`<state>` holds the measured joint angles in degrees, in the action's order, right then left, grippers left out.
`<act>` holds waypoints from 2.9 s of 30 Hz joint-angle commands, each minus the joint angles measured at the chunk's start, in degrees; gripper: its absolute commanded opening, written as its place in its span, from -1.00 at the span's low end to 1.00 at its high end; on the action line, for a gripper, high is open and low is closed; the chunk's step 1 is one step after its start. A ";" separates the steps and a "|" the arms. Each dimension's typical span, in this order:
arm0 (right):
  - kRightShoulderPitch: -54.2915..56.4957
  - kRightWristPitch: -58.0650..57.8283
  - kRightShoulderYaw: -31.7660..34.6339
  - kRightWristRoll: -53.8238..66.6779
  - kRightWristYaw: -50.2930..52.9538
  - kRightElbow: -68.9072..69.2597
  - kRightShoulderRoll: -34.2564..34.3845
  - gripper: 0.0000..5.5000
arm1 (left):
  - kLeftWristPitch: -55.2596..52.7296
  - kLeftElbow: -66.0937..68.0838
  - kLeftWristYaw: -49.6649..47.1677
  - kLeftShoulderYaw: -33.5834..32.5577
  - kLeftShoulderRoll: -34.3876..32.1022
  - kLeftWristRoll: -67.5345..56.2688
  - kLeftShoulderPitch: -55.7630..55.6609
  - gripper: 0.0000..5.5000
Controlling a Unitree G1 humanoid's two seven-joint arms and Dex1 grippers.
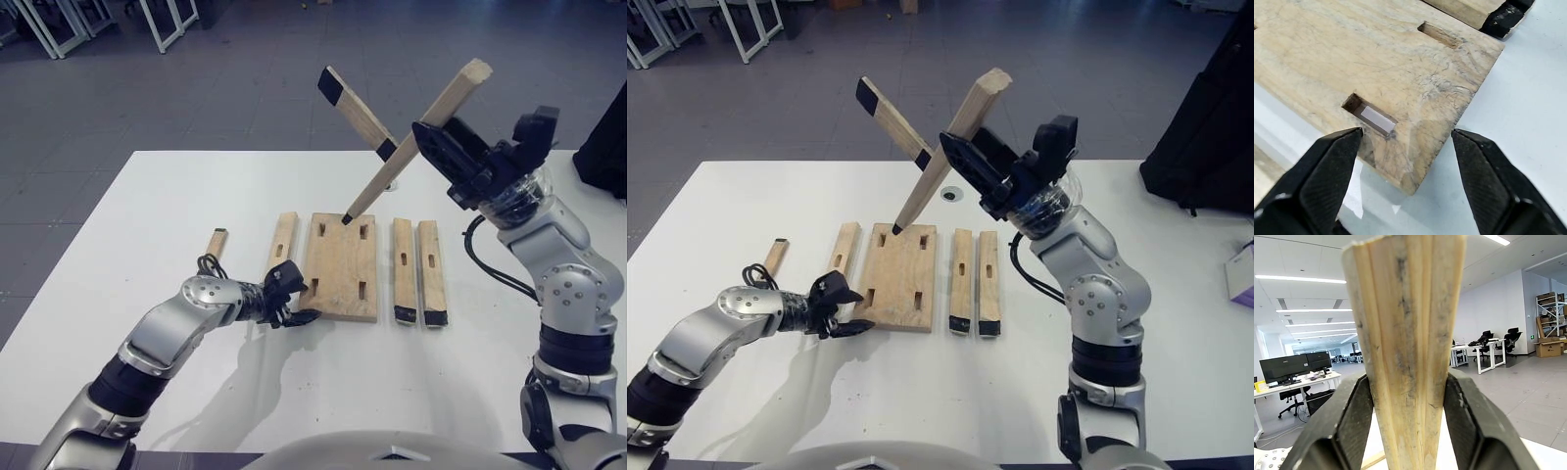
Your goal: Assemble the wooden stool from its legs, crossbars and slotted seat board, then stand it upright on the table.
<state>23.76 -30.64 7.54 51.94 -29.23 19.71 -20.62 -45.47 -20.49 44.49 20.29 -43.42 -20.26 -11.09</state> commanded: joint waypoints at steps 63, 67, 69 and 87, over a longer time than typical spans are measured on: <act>11.88 17.81 -15.80 -26.05 -43.78 -39.60 -4.90 -0.27 | 5.70 0.47 21.33 9.36 -9.13 7.37 0.88 0.22; 15.05 13.97 -15.76 -26.96 -43.68 -45.46 -4.67 -0.27 | 5.97 0.58 21.06 9.66 -8.47 8.08 0.94 0.22; 15.88 11.60 -17.03 -27.57 -45.96 -48.13 -5.01 -0.27 | 6.15 0.66 20.88 9.65 -8.31 8.35 1.22 0.22; 20.52 8.93 -18.39 -30.35 -51.91 -63.39 -5.50 -0.27 | 7.64 1.36 20.91 10.51 -7.31 10.56 1.69 0.22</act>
<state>47.10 -18.89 -7.54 26.44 -80.72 -41.11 -27.62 -36.30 -21.75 67.00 27.29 -52.10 -12.25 -11.57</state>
